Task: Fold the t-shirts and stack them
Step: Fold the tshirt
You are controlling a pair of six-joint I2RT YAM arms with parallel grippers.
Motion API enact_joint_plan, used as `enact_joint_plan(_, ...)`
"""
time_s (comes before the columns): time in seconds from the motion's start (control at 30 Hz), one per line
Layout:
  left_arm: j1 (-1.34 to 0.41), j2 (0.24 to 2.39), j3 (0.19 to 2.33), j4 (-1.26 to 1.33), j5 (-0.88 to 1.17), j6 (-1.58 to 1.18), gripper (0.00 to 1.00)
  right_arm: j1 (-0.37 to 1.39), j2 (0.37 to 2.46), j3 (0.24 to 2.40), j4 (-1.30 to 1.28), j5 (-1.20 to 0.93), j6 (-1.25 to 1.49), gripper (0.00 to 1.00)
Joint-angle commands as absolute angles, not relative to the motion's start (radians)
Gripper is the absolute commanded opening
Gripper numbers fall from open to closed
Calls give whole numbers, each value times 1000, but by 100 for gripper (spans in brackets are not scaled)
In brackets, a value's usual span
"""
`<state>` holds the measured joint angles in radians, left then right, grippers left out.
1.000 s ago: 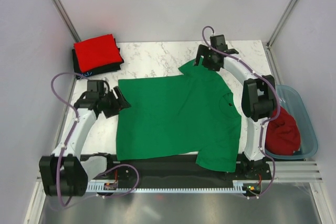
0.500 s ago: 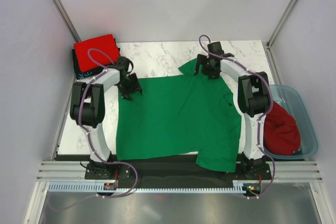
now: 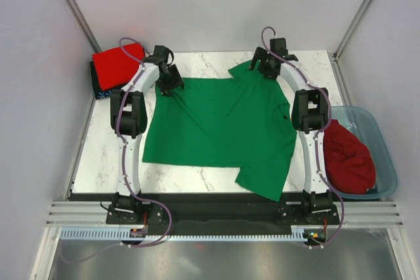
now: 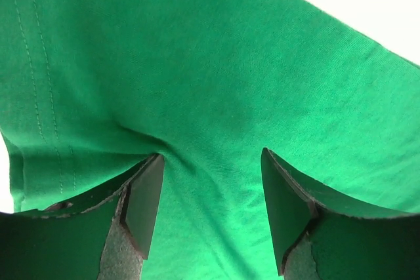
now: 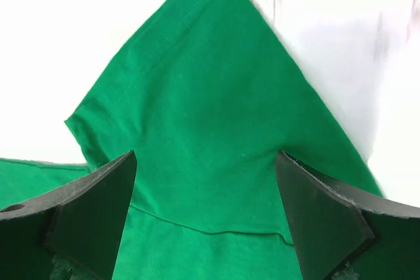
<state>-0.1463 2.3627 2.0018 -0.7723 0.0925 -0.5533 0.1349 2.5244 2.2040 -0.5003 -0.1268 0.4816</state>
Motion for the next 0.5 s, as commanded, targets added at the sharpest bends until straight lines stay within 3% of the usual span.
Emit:
enact_joint_plan(0.0, -146, 2495, 2158, -853, 78, -580, 68, 112, 2705, 2334, -577, -140, 508, 95)
enact_joint_plan(0.07, -146, 2513, 2215, -871, 87, -592, 68, 107, 2749, 2459, -568, -143, 523, 94)
enact_joint_plan(0.2, -137, 2491, 2230, -885, 97, -591, 71, 101, 2760, 2480, -450, -167, 555, 95)
enact_joint_plan(0.47, -149, 2136, 2088, -946, 14, -526, 73, 101, 2533, 2342, -312, -239, 575, 96)
